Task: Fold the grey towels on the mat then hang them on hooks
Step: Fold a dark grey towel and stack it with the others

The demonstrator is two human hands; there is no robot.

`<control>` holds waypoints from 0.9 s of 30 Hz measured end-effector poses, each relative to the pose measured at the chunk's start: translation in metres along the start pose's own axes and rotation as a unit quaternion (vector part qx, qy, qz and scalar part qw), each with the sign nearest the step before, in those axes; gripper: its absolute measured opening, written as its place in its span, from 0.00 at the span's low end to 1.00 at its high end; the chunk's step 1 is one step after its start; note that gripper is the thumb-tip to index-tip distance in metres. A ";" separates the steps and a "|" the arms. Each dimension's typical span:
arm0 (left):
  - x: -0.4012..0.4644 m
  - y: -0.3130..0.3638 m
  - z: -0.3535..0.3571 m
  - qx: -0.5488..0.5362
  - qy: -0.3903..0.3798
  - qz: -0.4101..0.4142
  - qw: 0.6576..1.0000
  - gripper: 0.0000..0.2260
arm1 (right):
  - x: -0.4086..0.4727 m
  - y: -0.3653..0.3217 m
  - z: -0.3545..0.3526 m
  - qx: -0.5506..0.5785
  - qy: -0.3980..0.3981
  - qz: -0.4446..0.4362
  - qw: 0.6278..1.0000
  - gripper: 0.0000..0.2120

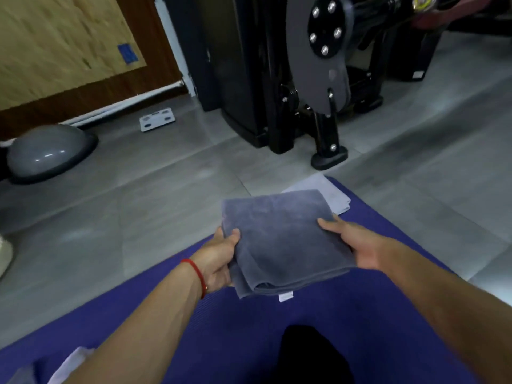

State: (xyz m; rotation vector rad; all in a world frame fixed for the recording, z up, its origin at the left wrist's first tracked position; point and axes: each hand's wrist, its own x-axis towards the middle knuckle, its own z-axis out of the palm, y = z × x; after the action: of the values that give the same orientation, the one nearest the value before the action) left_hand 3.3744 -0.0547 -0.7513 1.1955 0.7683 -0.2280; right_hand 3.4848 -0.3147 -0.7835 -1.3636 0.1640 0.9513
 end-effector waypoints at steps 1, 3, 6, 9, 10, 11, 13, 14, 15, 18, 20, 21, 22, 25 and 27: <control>0.023 0.001 0.008 0.008 0.004 -0.013 1.000 0.09 | 0.018 -0.008 -0.016 -0.006 -0.014 0.009 1.000 0.14; 0.070 -0.001 0.023 0.020 0.016 -0.041 0.999 0.08 | 0.056 -0.019 -0.048 -0.024 -0.029 0.037 0.999 0.15; 0.140 -0.005 0.052 0.069 0.028 -0.042 0.996 0.07 | 0.115 -0.033 -0.089 -0.081 0.016 0.042 0.996 0.15; 0.209 -0.010 0.080 0.107 0.040 -0.029 0.993 0.09 | 0.178 -0.052 -0.117 -0.235 0.109 -0.023 0.966 0.14; 0.230 -0.010 0.089 0.112 0.043 -0.021 0.993 0.10 | 0.201 -0.061 -0.127 -0.312 0.136 -0.050 0.939 0.14; 0.251 -0.009 0.099 0.108 0.050 -0.016 0.993 0.10 | 0.225 -0.070 -0.137 -0.381 0.159 -0.074 0.908 0.14; 0.294 -0.011 0.114 0.083 0.067 -0.007 0.994 0.10 | 0.265 -0.088 -0.153 -0.461 0.190 -0.103 0.860 0.17; 0.315 -0.011 0.120 0.074 0.075 -0.001 0.994 0.10 | 0.284 -0.095 -0.160 -0.481 0.199 -0.113 0.847 0.19; 0.336 -0.013 0.125 0.072 0.088 0.003 0.994 0.10 | 0.303 -0.098 -0.169 -0.499 0.205 -0.120 0.833 0.21; 0.380 -0.030 0.126 0.147 0.124 0.000 0.981 0.10 | 0.353 -0.082 -0.189 -0.597 0.207 -0.070 0.772 0.30; 0.382 -0.061 0.101 0.351 0.181 -0.016 0.919 0.18 | 0.373 -0.058 -0.195 -0.639 0.195 -0.003 0.744 0.34; 0.373 -0.080 0.078 0.468 0.213 -0.025 0.857 0.24 | 0.379 -0.045 -0.195 -0.632 0.187 0.012 0.752 0.33; 0.362 -0.097 0.052 0.556 0.225 -0.035 0.799 0.31 | 0.382 -0.037 -0.193 -0.620 0.183 0.019 0.763 0.31; 0.339 -0.140 -0.013 0.645 0.149 -0.069 0.747 0.45 | 0.382 -0.033 -0.188 -0.627 0.184 0.027 0.756 0.30; 0.341 -0.150 -0.031 0.634 0.102 -0.070 0.763 0.48 | 0.380 -0.037 -0.180 -0.676 0.219 0.025 0.703 0.31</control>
State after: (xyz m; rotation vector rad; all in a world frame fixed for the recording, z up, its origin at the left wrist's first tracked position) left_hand 3.5296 -0.0059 -1.0878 2.4831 0.8965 -0.8446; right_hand 3.8240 -0.2872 -1.0332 -2.9795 -0.2206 0.7078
